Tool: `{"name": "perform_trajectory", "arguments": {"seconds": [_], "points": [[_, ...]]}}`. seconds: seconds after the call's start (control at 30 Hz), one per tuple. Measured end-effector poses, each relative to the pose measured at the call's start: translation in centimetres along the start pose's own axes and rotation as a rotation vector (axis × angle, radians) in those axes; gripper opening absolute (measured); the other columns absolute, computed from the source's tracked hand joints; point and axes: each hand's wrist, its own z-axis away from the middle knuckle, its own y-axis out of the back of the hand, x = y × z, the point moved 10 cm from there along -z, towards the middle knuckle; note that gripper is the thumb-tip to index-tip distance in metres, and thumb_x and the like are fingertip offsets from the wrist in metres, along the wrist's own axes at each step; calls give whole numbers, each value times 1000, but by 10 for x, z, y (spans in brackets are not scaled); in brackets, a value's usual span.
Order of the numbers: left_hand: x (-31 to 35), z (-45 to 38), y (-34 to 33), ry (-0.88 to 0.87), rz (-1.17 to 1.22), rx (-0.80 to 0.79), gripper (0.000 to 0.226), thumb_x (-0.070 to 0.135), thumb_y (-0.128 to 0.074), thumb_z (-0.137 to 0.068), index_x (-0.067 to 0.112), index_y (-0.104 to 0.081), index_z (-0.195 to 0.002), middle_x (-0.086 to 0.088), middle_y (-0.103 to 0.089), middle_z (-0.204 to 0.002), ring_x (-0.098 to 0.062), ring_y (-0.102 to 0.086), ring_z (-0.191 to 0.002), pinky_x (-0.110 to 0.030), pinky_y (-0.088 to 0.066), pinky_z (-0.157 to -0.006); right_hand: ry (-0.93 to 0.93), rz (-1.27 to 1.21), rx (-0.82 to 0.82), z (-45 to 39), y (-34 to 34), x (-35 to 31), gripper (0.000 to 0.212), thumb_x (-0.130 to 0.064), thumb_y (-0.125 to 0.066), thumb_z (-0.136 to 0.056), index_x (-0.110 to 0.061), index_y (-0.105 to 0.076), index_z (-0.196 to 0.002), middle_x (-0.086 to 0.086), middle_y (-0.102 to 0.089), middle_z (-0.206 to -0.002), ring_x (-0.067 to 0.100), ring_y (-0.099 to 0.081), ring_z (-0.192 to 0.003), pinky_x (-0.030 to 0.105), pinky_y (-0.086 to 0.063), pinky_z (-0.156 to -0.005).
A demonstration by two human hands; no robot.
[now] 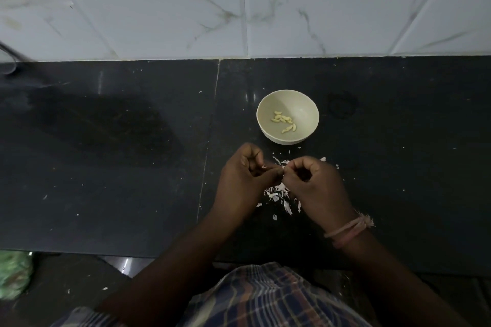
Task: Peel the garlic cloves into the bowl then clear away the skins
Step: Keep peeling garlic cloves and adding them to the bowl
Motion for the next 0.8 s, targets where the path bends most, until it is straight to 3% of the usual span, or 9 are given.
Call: {"name": "perform_trajectory", "arguments": {"seconds": [0.1,0.23,0.37,0.47,0.63,0.8], "points": [[4,1,0,-16,-48,-5,39,0,-79,-82,18,-45,-79,-14,-76,-80,-32,-76,-78,-44,-61,-73,0,10,-24,0,-1,-2,11,-12,-70,-85,-19,-71,-78,-3,-65,-59,3,-55,-51,18,-45,-51],[1,-1,3,34,25,-22,40,-5,-79,-81,16,-45,-80,-22,-75,-83,-44,-74,-83,-56,-61,-80,-9,-22,-118,-3,-4,-6,7,-9,-69,-89,-12,-72,-85,2,-68,-60,10,-63,-49,17,-48,-50],[2,-5,1,48,-56,-75,45,-1,-82,-80,19,-42,-77,-16,-77,-82,-35,-76,-77,-59,-61,-78,-32,-47,-157,-2,-6,-2,7,-7,-68,-90,-9,-70,-85,0,-68,-58,18,-67,-50,23,-50,-51],[2,-4,-2,56,-34,-108,45,-5,-78,-81,16,-38,-79,-19,-76,-82,-34,-75,-76,-52,-61,-76,-38,-47,-161,0,-7,-1,7,-3,-67,-87,-7,-68,-82,1,-66,-57,16,-66,-50,22,-49,-49],[1,-1,-7,98,166,-120,37,-16,-69,-85,10,-42,-90,-23,-75,-85,-22,-73,-71,-30,-60,-66,-57,-27,-128,-2,-8,0,9,-6,-68,-86,-11,-65,-79,3,-65,-60,20,-68,-52,21,-45,-48],[-7,-1,-7,157,298,-96,23,-9,-69,-88,6,-53,-94,-24,-69,-86,-24,-71,-76,-30,-60,-69,-99,-94,-85,0,-9,-6,11,-12,-64,-93,-6,-66,-84,0,-68,-61,19,-63,-49,19,-43,-44]]}}
